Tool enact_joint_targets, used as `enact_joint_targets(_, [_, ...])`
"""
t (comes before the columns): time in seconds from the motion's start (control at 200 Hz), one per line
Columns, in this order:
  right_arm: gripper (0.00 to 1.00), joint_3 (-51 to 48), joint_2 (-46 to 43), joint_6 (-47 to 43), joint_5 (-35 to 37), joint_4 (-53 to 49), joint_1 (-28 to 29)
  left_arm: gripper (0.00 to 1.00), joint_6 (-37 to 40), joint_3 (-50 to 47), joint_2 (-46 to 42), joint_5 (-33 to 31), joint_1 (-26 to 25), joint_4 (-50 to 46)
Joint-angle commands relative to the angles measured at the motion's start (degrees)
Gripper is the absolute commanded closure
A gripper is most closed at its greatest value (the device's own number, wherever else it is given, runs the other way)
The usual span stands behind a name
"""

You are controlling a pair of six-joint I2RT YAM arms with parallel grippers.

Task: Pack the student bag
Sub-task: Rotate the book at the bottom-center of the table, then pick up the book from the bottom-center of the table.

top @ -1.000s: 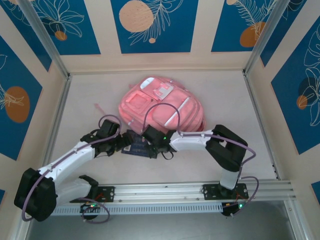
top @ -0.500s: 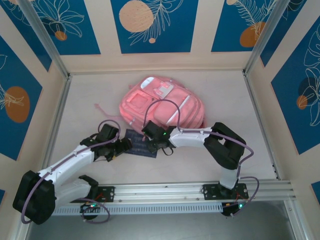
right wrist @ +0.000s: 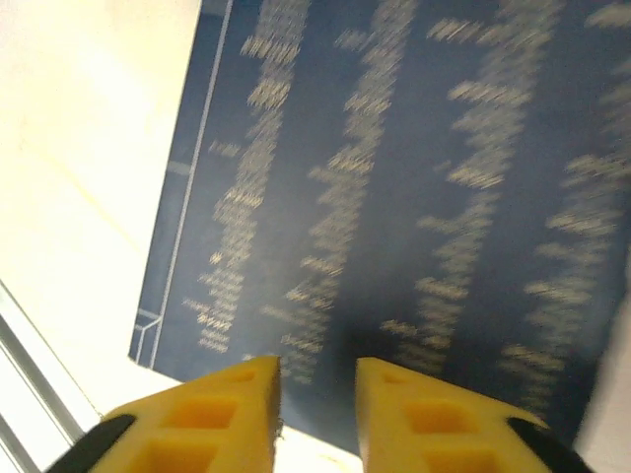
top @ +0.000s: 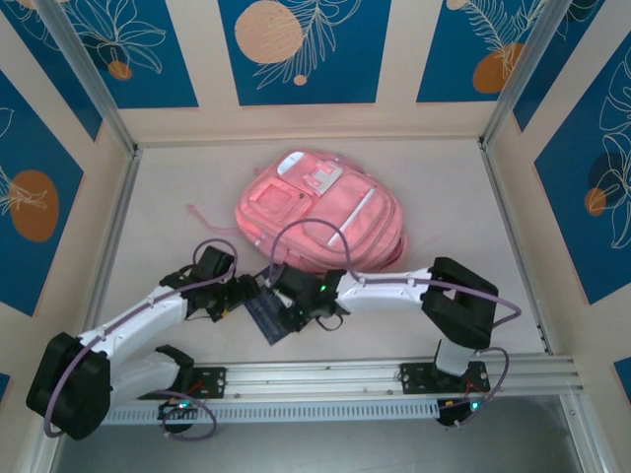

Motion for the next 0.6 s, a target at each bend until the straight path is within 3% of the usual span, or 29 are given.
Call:
enact_joint_targets(0.0, [0.67, -0.92, -3.04, 3.29, -4.22, -0.36, -5.34, 0.2, 0.51, -1.43, 0.29, 2.64, 0.53, 1.51])
enact_joint_targets(0.12, [0.62, 0.03, -1.74, 5.36, -8.1, -1.54, -9.77, 0.28, 1.98, -1.54, 1.7, 4.37, 0.5, 3.2])
enact_joint_targets(0.26, [0.6, 4.09, 3.23, 4.28, -7.38, -6.15, -11.41, 0.35, 2.62, -2.23, 4.96, 6.86, 0.48, 5.65])
enact_joint_targets(0.435, [0.59, 7.45, 8.5, 3.56, -4.52, -8.75, -10.51, 0.39, 2.69, -2.89, 8.75, 9.14, 0.49, 8.78])
enact_joint_targets(0.595, [0.59, 9.16, 10.51, 3.14, -8.05, -8.04, -8.55, 0.4, 3.14, -2.81, 9.95, 9.49, 0.5, 9.84])
